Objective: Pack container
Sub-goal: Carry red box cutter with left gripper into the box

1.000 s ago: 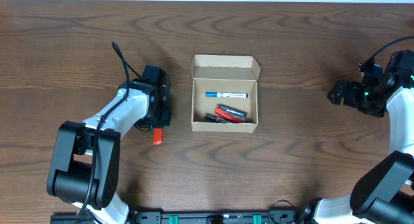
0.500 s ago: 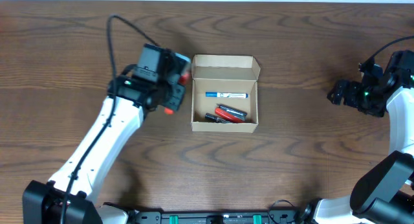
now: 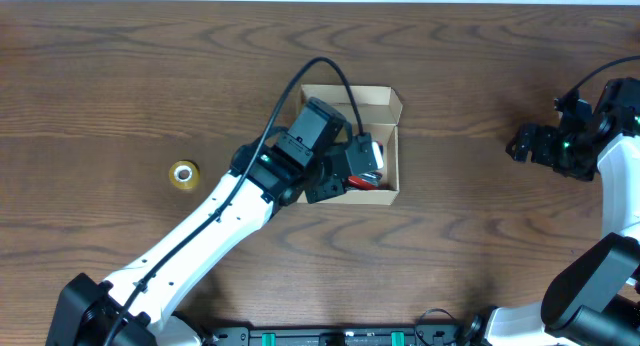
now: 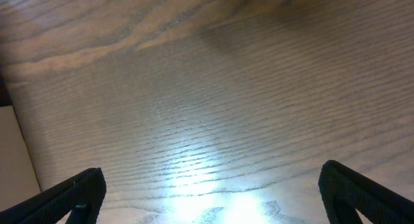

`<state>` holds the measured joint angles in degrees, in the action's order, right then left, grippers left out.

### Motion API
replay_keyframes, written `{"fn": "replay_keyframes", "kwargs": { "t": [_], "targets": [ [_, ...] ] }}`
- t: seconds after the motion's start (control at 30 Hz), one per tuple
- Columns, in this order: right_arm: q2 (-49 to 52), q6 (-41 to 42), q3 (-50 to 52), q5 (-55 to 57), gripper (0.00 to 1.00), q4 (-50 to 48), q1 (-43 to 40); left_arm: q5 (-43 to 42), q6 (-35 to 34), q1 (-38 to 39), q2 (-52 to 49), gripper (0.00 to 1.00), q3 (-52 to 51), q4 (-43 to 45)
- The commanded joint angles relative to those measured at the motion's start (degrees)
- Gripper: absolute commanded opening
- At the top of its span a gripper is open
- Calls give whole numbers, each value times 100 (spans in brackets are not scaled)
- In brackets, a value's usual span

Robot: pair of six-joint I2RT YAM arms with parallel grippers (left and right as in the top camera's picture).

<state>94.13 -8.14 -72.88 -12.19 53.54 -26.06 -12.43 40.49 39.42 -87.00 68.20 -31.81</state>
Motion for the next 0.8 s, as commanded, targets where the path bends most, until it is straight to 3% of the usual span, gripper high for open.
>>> {"fn": "replay_keyframes", "kwargs": {
  "t": [0.0,0.3,0.77],
  "targets": [
    [-4,-68,20,-9,99,22,39,129,463,26,-26,6,33,162],
    [-4,-70,20,-98,99,17,39,214,824,24,-476,6,33,713],
    [-4,-68,20,-98,99,15,39,243,662,-227,-1329,6,33,553]
  ]
}}
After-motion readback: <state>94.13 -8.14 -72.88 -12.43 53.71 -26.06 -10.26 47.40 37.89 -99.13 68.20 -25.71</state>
